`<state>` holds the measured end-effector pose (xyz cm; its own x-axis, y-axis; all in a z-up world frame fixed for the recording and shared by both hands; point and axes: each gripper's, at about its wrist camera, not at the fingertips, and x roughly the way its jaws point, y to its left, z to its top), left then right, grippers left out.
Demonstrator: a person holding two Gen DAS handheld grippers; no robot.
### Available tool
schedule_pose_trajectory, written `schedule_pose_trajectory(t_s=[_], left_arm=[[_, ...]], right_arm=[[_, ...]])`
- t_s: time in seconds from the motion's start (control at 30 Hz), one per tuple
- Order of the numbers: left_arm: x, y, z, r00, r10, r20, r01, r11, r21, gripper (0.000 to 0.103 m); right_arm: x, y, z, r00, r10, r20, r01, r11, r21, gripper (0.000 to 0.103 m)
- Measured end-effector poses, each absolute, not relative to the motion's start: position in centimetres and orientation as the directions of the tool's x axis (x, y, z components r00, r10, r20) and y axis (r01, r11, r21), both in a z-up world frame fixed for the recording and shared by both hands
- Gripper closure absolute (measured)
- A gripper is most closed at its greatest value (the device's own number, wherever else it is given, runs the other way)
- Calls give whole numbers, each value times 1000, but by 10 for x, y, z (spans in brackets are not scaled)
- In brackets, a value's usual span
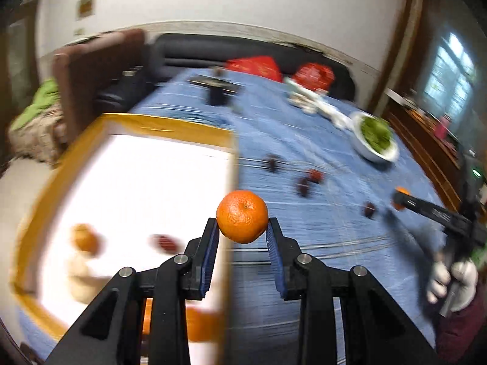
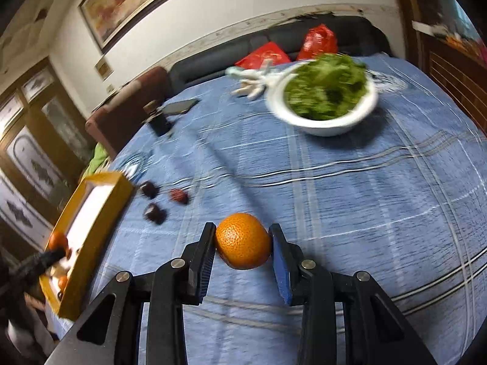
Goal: Organize fruits
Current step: 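Carry both mandarins into the yellow tray and open both tools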
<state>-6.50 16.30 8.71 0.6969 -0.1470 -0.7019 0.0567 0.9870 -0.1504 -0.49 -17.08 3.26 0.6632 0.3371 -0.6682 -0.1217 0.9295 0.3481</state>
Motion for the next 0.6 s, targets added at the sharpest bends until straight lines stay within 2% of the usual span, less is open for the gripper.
schedule_pose_trajectory(t_s=[0.23, 0.43, 0.6], left_arm=[[-56, 256, 84, 693, -15, -721, -117, 984, -133, 72], [-43, 290, 63, 652, -12, -758, -172, 971, -164, 72], [-32, 303, 52, 637, -28, -770, -200, 959, -200, 72]], right_arm=[[-6, -74, 54, 593, 434, -678, -290, 901, 323, 64], [5, 33, 53, 476, 518, -711, -431, 842, 325, 64], [18, 107, 36, 406, 512, -757, -505, 816, 281, 63]])
